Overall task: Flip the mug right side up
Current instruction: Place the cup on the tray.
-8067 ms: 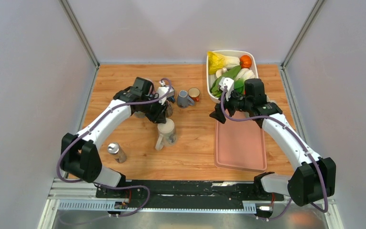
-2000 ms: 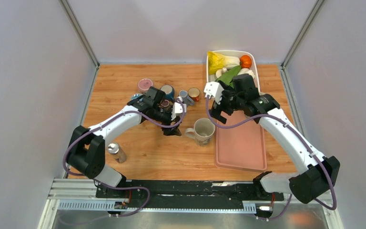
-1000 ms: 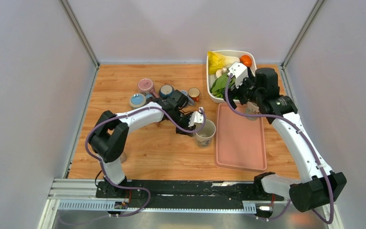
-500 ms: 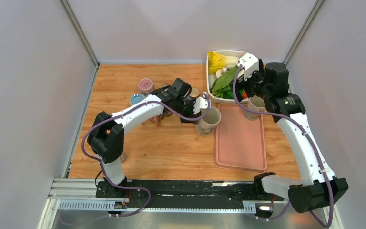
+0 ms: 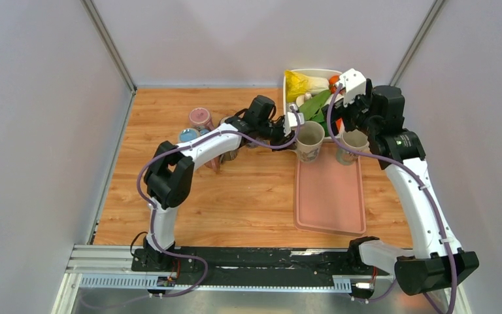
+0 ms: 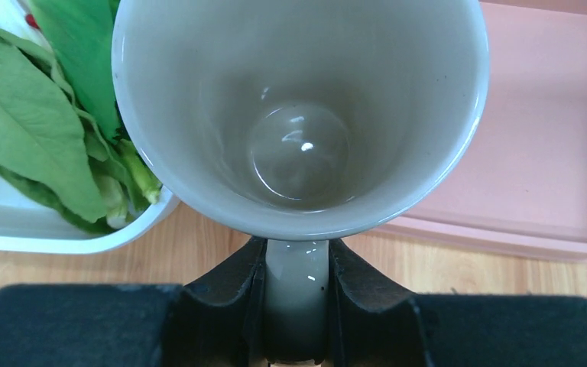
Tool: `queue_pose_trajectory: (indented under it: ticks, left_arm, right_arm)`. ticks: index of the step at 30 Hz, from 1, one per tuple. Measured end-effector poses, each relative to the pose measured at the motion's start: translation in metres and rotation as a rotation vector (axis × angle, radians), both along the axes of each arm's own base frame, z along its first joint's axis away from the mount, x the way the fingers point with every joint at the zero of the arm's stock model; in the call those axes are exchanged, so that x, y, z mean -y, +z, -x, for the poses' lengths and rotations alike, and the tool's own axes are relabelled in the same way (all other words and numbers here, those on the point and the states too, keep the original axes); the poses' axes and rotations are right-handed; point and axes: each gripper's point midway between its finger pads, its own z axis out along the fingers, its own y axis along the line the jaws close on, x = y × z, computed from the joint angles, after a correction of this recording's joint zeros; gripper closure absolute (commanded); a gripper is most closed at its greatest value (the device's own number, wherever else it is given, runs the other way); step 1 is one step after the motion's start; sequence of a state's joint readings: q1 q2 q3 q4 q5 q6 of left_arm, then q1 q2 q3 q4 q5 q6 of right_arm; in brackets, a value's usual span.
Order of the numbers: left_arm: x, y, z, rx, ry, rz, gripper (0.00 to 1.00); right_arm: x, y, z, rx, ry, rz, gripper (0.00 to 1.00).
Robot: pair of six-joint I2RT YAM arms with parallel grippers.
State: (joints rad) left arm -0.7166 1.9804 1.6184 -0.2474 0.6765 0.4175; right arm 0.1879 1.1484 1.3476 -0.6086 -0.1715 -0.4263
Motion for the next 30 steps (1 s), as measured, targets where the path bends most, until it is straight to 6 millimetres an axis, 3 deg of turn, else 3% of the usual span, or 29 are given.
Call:
queue_pose_trajectory:
  ticks: [5, 11, 18, 30]
  left_arm:
    - [0.019, -0.027, -0.012, -0.021, 0.008, 0.007, 1.00]
    - [0.042, -0.034, -0.030, 0.000, 0.009, 0.037, 1.00]
    - [0.057, -0.039, -0.033, -0.006, -0.022, 0.038, 1.00]
    - [0.049, -0.056, -0.025, 0.003, -0.044, -0.041, 1.00]
  right_arm:
    - [0.018, 0.014, -0.015, 0.014, -0.076, -0.052, 0.00]
    - [0.058, 0.021, -0.030, 0.029, -0.209, -0.108, 0.00]
    - [0.050, 0.012, -0.024, 0.008, -0.180, -0.136, 0.00]
    - [0.044, 0.004, -0.018, -0.015, -0.155, -0.154, 0.00]
